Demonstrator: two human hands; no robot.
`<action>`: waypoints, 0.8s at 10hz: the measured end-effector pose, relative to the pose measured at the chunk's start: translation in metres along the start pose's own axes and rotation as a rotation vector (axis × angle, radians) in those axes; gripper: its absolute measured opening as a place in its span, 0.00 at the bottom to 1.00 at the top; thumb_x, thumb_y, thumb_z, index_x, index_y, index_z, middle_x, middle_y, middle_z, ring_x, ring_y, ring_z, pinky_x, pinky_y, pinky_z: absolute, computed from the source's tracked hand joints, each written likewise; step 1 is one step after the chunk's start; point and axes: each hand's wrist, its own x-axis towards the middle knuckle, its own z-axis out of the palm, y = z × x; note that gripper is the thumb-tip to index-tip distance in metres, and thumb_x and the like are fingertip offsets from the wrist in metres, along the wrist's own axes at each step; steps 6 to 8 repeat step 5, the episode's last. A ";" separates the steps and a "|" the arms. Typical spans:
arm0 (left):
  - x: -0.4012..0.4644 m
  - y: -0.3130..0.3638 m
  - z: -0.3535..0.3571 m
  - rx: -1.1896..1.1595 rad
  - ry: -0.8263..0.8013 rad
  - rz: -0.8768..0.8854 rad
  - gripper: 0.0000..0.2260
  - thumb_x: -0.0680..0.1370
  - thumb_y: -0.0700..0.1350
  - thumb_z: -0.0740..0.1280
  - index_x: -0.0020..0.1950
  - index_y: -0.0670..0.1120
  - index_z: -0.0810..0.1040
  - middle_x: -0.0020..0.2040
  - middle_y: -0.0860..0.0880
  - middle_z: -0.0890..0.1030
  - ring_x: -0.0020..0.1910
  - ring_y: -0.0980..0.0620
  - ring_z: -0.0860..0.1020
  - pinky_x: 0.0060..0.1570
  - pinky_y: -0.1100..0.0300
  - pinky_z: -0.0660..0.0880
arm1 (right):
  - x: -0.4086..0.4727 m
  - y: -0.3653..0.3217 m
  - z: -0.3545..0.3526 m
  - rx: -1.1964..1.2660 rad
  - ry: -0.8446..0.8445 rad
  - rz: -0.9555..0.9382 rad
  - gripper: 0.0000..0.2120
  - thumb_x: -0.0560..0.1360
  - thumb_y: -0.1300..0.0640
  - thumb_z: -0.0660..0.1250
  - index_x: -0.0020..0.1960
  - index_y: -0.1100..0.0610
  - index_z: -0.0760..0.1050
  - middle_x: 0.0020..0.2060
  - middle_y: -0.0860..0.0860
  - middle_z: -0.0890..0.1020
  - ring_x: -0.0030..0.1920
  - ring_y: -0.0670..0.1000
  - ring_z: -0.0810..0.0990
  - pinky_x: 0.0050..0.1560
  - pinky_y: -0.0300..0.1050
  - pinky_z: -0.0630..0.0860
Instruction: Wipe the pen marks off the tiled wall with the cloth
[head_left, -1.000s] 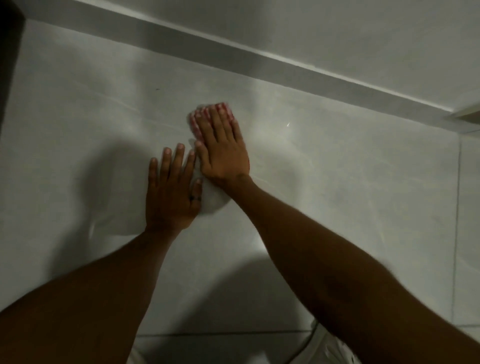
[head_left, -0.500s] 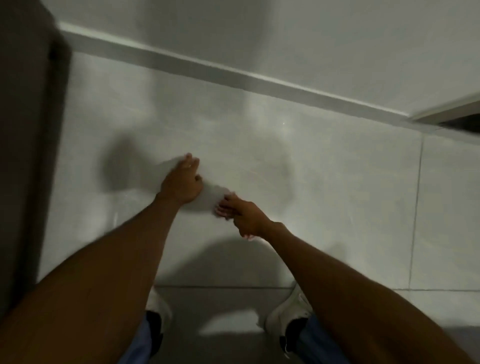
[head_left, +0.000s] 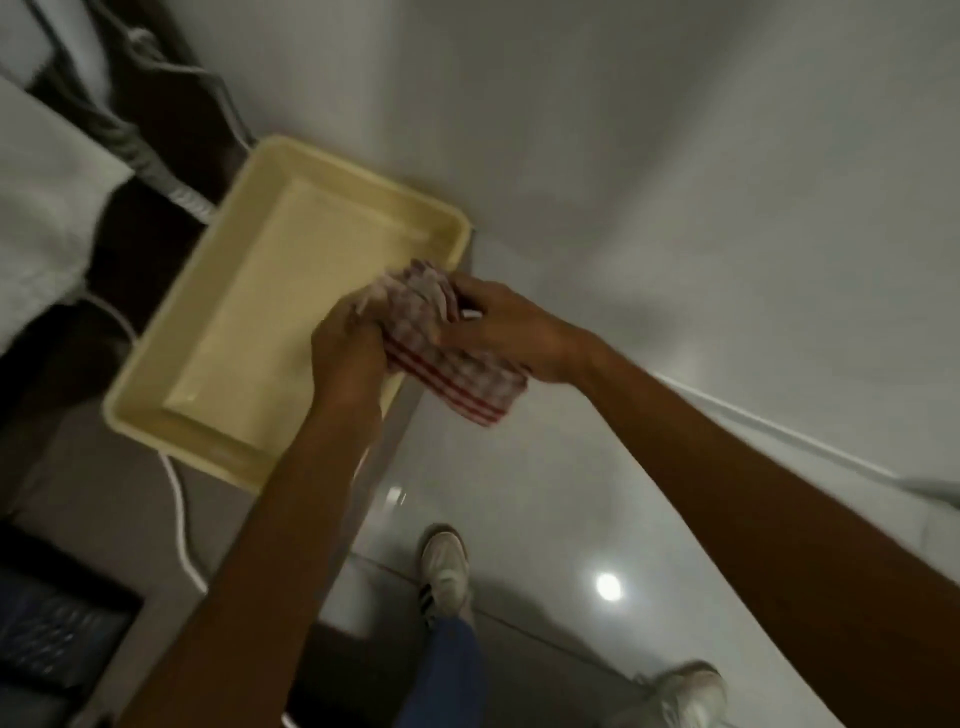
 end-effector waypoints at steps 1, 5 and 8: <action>0.055 0.034 -0.016 -0.036 0.126 -0.003 0.13 0.89 0.47 0.63 0.68 0.45 0.82 0.58 0.45 0.86 0.49 0.52 0.86 0.47 0.52 0.85 | 0.076 -0.038 0.017 -0.485 0.157 -0.059 0.21 0.80 0.56 0.71 0.72 0.56 0.77 0.63 0.57 0.84 0.59 0.56 0.82 0.56 0.45 0.77; 0.115 0.030 -0.001 1.006 0.076 0.211 0.33 0.86 0.48 0.63 0.88 0.41 0.56 0.86 0.36 0.60 0.84 0.34 0.63 0.81 0.41 0.64 | 0.122 -0.036 0.029 -1.098 0.421 -0.051 0.25 0.83 0.45 0.64 0.76 0.58 0.73 0.71 0.60 0.80 0.72 0.64 0.77 0.71 0.56 0.75; 0.115 0.030 -0.001 1.006 0.076 0.211 0.33 0.86 0.48 0.63 0.88 0.41 0.56 0.86 0.36 0.60 0.84 0.34 0.63 0.81 0.41 0.64 | 0.122 -0.036 0.029 -1.098 0.421 -0.051 0.25 0.83 0.45 0.64 0.76 0.58 0.73 0.71 0.60 0.80 0.72 0.64 0.77 0.71 0.56 0.75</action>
